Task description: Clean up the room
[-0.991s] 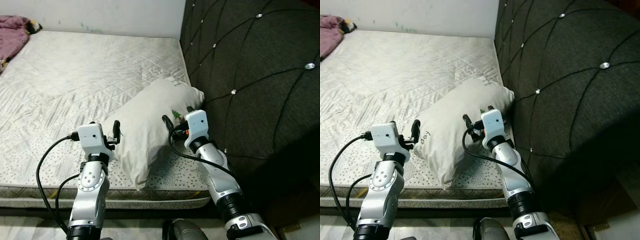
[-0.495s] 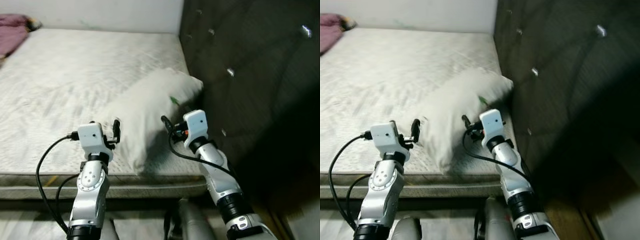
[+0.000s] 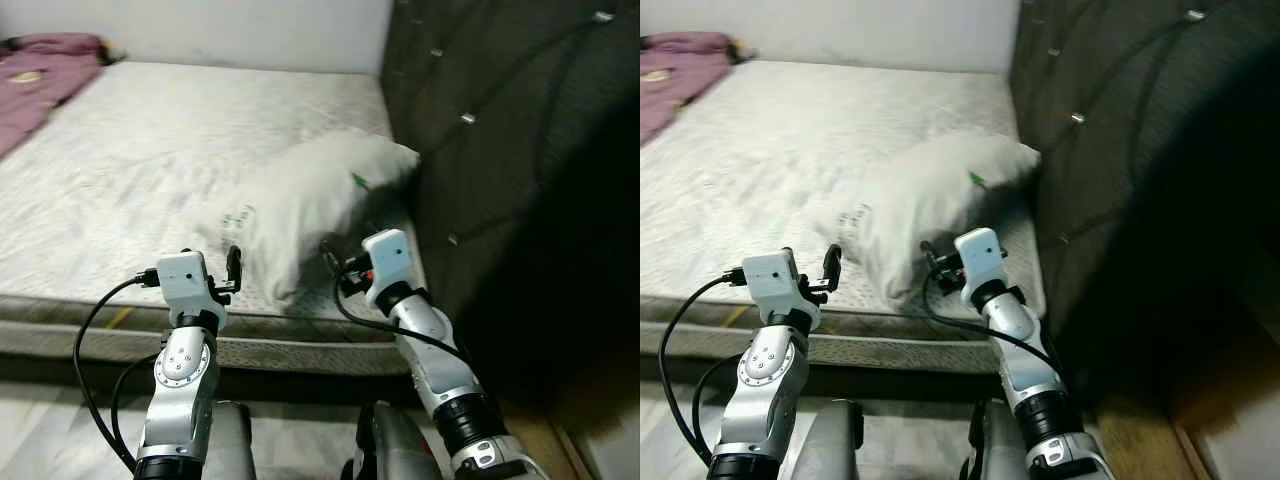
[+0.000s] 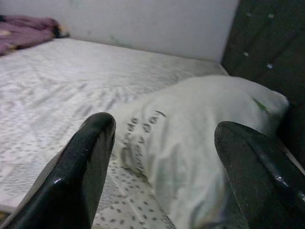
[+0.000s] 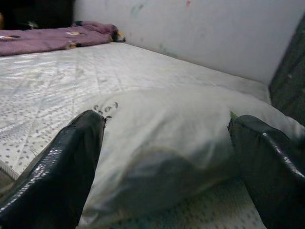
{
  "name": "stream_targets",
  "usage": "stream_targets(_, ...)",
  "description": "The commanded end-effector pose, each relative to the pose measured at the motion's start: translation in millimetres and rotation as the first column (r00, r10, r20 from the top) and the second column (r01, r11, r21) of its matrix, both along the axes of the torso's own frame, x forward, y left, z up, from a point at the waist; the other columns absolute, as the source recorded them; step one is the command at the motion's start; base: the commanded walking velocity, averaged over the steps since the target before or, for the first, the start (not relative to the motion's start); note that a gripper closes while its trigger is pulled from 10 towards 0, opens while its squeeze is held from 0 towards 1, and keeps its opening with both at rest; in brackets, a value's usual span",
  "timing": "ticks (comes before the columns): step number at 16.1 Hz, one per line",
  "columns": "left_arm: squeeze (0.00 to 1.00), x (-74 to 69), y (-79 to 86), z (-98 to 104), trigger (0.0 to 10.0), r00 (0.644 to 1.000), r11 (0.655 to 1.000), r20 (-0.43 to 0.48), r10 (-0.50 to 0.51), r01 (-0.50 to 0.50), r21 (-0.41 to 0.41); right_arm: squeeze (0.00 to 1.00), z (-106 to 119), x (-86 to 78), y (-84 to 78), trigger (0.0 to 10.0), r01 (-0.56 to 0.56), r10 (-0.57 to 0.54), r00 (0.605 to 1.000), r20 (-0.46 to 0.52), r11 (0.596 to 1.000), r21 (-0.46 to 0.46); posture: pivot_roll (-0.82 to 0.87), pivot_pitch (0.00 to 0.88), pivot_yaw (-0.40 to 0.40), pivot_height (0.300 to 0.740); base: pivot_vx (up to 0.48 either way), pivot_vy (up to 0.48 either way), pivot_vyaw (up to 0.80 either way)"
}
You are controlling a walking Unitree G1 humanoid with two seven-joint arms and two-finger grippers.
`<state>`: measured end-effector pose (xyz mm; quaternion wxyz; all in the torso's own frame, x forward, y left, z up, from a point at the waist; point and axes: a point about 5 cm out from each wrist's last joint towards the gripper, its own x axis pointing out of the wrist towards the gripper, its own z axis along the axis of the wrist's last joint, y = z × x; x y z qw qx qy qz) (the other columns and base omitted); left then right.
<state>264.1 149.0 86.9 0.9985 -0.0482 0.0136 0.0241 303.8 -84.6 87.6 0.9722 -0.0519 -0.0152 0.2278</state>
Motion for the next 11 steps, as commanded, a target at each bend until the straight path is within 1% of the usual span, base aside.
stream_targets(1, 0.0, 2.2, -1.0, 4.6, 10.0, 1.0, 1.0, 0.015, -0.004, 0.004, -0.001, 0.0, 7.3, 3.1, -0.6, 10.0, -0.004, 0.004, 1.0, 0.028, 1.0, -0.002, 0.0, 0.0, -0.043, 0.647, 0.0, 0.0, 0.0)
stream_targets(4, 0.0, 1.0, -2.6, 6.2, 10.0, 0.999, 1.0, 0.034, -0.02, 0.021, -0.014, 0.0, 6.7, 2.4, -0.3, 10.0, -0.01, 0.011, 1.0, 0.027, 1.0, -0.004, 0.0, 0.0, -0.044, 0.647, 0.0, 0.0, 0.0)
stream_targets(6, 0.0, 0.6, -3.7, 6.8, 10.0, 0.999, 0.999, 0.039, -0.03, 0.03, -0.021, 0.0, 6.4, 2.0, 0.1, 10.0, -0.014, 0.014, 1.0, 0.028, 1.0, -0.011, -0.01, 0.0, -0.044, 0.647, 0.264, 0.0, 0.0)
stream_targets(11, 0.0, 0.3, -4.0, 7.6, 10.0, 0.999, 0.999, 0.039, -0.029, 0.03, -0.031, 0.0, 6.9, 1.8, 0.5, 10.0, -0.019, 0.019, 0.999, 0.028, 1.0, -0.011, -0.01, 0.0, -0.047, 0.647, 0.311, 0.0, 0.53)
